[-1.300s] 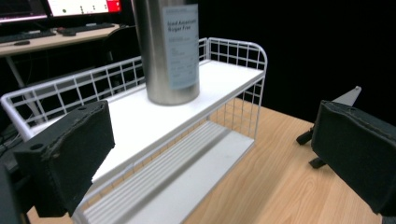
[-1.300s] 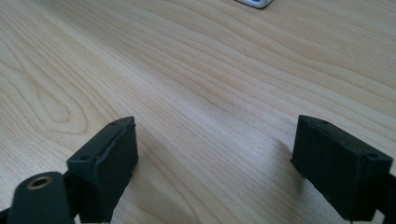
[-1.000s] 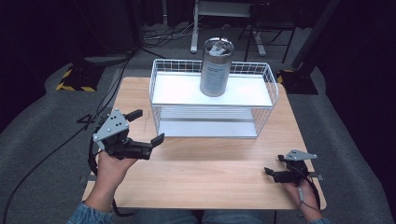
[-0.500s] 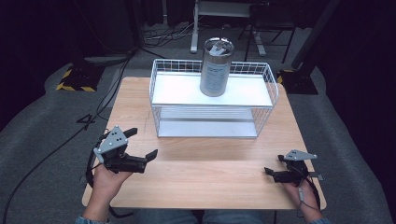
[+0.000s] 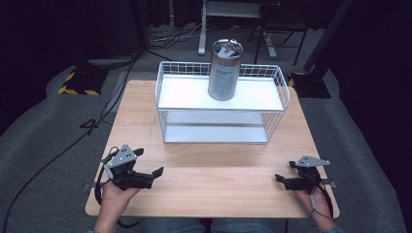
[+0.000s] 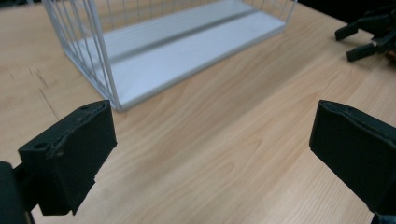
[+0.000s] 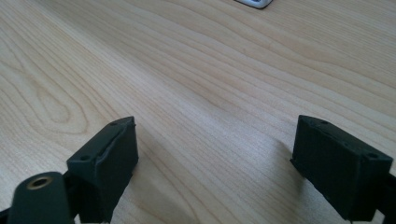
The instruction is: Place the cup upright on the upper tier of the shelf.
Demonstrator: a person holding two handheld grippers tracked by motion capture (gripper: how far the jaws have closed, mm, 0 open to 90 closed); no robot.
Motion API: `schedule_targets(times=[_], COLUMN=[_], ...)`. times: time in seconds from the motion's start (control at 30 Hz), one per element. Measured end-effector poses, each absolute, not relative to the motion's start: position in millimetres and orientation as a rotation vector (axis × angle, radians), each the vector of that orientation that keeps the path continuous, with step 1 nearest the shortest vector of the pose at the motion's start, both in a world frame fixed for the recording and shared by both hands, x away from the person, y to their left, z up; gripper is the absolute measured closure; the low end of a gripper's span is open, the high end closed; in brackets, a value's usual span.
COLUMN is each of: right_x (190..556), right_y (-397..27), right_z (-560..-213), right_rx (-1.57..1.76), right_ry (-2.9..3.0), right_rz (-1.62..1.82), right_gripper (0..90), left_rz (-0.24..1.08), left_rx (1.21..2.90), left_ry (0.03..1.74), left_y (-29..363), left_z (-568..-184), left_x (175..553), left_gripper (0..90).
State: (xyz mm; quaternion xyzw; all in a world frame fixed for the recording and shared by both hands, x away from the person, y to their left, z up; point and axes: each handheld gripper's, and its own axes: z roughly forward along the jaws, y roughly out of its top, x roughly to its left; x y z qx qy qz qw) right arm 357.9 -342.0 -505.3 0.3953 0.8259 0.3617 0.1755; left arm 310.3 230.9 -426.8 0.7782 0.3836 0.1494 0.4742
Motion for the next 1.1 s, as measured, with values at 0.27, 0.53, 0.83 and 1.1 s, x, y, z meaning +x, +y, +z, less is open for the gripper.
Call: schedule_targets(times=[0.27,0.53,0.83,1.1], right_x=[357.9,357.9,357.9,357.9], right_y=[-342.1,-342.1,-342.1,-342.1], right_z=[-505.3,-505.3,-505.3,-505.3], right_rx=[1.12,1.12,1.12,1.119], right_ry=[2.34,2.339,2.34,2.339], right_rz=[1.025,1.025,1.025,1.025], right_gripper=[14.5,14.5,14.5,14.5], left_rz=[0.309,0.256,0.274,0.372], left_rx=[1.976,2.031,2.128,2.193], left_ry=[1.037,1.099,1.137,1.127], left_y=[235.5,235.7,229.2,225.1], left_z=[-455.8,-478.6,-493.5,-504.8], left_x=[312.2,313.4,314.5,314.4], left_gripper=[1.4,1.9,1.8,0.2])
